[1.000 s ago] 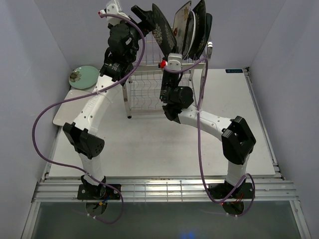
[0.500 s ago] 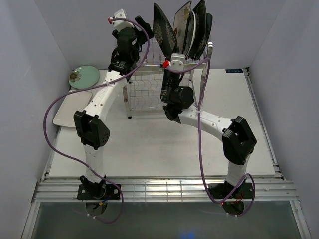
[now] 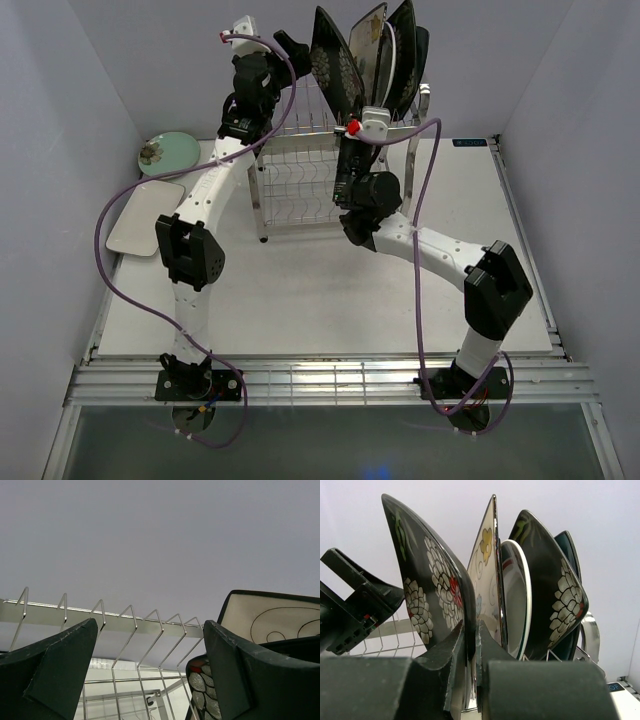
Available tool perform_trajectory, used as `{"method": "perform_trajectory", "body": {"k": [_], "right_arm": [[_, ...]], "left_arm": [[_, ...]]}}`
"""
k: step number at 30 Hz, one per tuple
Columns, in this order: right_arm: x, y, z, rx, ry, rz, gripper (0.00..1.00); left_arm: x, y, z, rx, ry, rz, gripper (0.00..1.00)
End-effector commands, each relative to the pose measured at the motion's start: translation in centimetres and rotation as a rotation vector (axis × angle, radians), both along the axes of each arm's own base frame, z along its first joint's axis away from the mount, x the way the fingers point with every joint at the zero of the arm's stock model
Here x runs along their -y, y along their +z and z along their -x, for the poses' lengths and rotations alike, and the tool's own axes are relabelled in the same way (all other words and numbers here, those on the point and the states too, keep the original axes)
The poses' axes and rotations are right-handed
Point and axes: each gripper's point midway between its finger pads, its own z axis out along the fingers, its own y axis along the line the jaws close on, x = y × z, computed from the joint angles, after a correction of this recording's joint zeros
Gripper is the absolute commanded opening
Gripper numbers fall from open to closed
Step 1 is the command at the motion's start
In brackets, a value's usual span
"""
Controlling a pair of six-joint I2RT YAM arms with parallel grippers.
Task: Load the plates into the dish rack
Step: Insert the plate into the dish rack.
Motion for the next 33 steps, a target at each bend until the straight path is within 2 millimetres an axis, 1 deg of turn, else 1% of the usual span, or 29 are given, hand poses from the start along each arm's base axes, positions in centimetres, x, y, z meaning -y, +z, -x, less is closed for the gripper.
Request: {"method": "perform_trajectory", "body": {"k": [1, 3, 5, 6, 7, 9, 10, 11, 12, 16, 17, 18, 21, 24, 26, 33], "right_arm": [[4.6, 0.6, -0.2, -0.062, -0.086, -0.166, 0.09], [4.7, 0.9, 0.0, -0.064, -0.064, -0.175, 0.11], [4.4, 0.8, 0.0, -0.079, -0.047, -0.158, 0.11], [4.3, 1.3, 0.2, -0.072, -0.026, -0.164, 0.11], [4.0, 1.0, 0.0, -0.095, -0.021, -0.14, 0.11], [3.7, 1.6, 0.0, -0.095, -0.002, -0.138, 0.12], [3.5, 1.8, -0.1, -0.095, 0.007, -0.139, 0.13], [3.2, 1.5, -0.2, -0.111, 0.013, -0.124, 0.16], [3.0, 1.7, -0.3, -0.108, 0.025, -0.12, 0.18], [2.6, 1.9, -0.4, -0.114, 0.049, -0.114, 0.21], [2.4, 2.0, -0.4, -0.115, 0.057, -0.117, 0.25], [2.3, 2.1, -0.4, -0.119, 0.069, -0.107, 0.27], [2.1, 2.5, -0.3, -0.115, 0.087, -0.1, 0.29], [2.1, 2.9, -0.2, -0.114, 0.093, -0.095, 0.31], [2.0, 3.0, -0.2, -0.118, 0.096, -0.09, 0.35], [2.3, 3.6, 0.1, -0.111, 0.105, -0.084, 0.37]], "left_arm": [[-1.3, -0.7, -0.6, -0.033, -0.001, 0.005, 0.98], [-1.0, -0.6, -0.6, -0.029, -0.019, 0.004, 0.98], [-0.7, -0.4, -0.5, -0.021, -0.036, 0.006, 0.98], [-0.5, -0.3, -0.4, -0.018, -0.052, 0.007, 0.98], [-0.1, -0.3, -0.3, -0.017, -0.062, 0.007, 0.98], [0.2, -0.2, -0.2, -0.013, -0.081, 0.007, 0.98], [0.4, 0.0, -0.1, -0.007, -0.087, 0.007, 0.98], [0.5, 0.1, 0.0, -0.002, -0.09, 0.005, 0.98], [0.7, 0.3, 0.1, 0.003, -0.093, -0.003, 0.98], [1.2, 1.0, 0.6, 0.026, -0.098, -0.022, 0.98], [1.2, 1.1, 0.6, 0.028, -0.097, -0.023, 0.98], [1.3, 1.1, 0.7, 0.028, -0.099, -0.024, 0.98], [1.3, 1.6, 0.9, 0.044, -0.089, -0.042, 0.98], [1.9, 1.2, 0.9, 0.048, -0.097, -0.054, 0.98], [2.2, 1.1, 0.9, 0.048, -0.108, -0.051, 0.98], [2.9, 0.6, 0.5, 0.045, -0.131, -0.055, 0.98]]}}
